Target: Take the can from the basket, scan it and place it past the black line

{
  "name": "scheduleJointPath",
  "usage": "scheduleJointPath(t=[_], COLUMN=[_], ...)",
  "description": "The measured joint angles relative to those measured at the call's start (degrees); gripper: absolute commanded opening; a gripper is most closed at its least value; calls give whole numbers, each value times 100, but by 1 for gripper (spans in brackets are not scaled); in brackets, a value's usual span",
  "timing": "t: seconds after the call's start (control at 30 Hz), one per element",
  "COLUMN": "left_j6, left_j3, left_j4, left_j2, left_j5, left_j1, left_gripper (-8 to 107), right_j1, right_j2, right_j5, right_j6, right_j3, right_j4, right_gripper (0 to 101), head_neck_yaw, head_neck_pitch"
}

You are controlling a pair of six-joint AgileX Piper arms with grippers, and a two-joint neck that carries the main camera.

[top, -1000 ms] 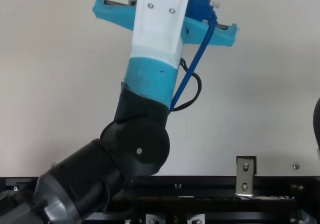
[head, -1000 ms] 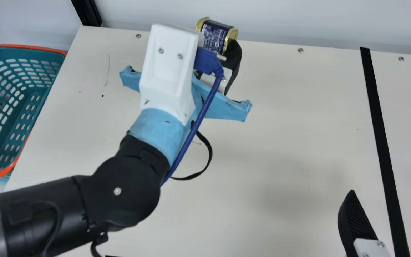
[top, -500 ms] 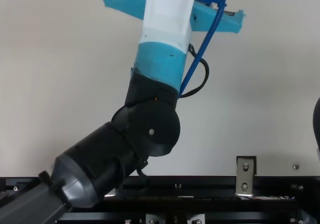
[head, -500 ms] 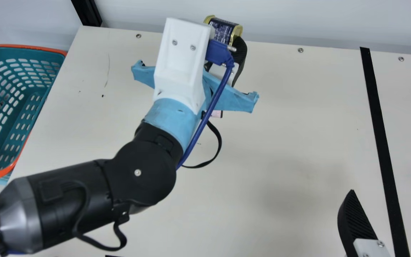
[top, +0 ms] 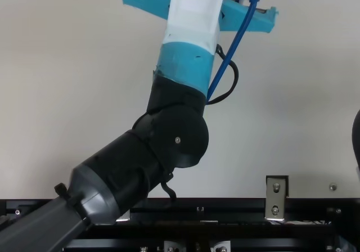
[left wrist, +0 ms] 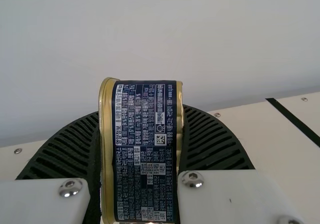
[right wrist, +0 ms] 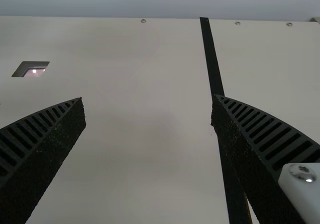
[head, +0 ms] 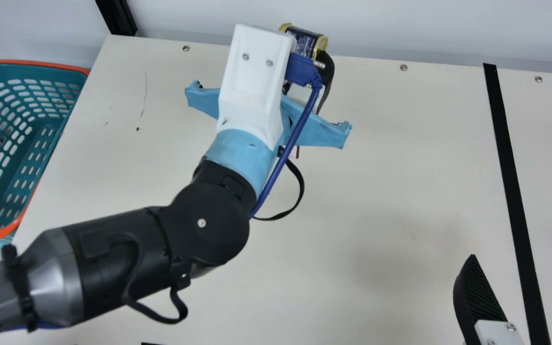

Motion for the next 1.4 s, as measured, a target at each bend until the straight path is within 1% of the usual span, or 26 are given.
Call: scheduleJointPath(t=[0.07,0.17,0.47,0.63,0.73,0.93,1.2,1.4], left_j6=[0,0,-11,-11,-11,1,1,1], left_j3=[13,7,-256,-385,-435,-427,-382,-336], left_j4=[0,0,11,11,-1,2,2,2], left_j2=[0,0,179,307,373,422,433,435], left_j5=[-1,-93,-948,-1264,-1283,-1224,-1340,-1297], left_j1=[-7,144,1066,1360,1349,1125,1139,1048], left_gripper=[10,10,10,10,10,10,10,10], right_j1=[0,0,0,0,0,0,0,0], right_j2=[0,0,0,0,0,0,0,0], right_j5=[0,0,0,0,0,0,0,0], right_j6=[0,0,0,0,0,0,0,0], right_j3=[0,0,0,0,0,0,0,0], right_j4=[0,0,0,0,0,0,0,0], right_gripper=[101,101,101,101,101,101,101,101], head_neck_yaw=[0,0,0,0,0,0,0,0], head_neck_pitch=[0,-29,0,0,0,-29,-29,-29])
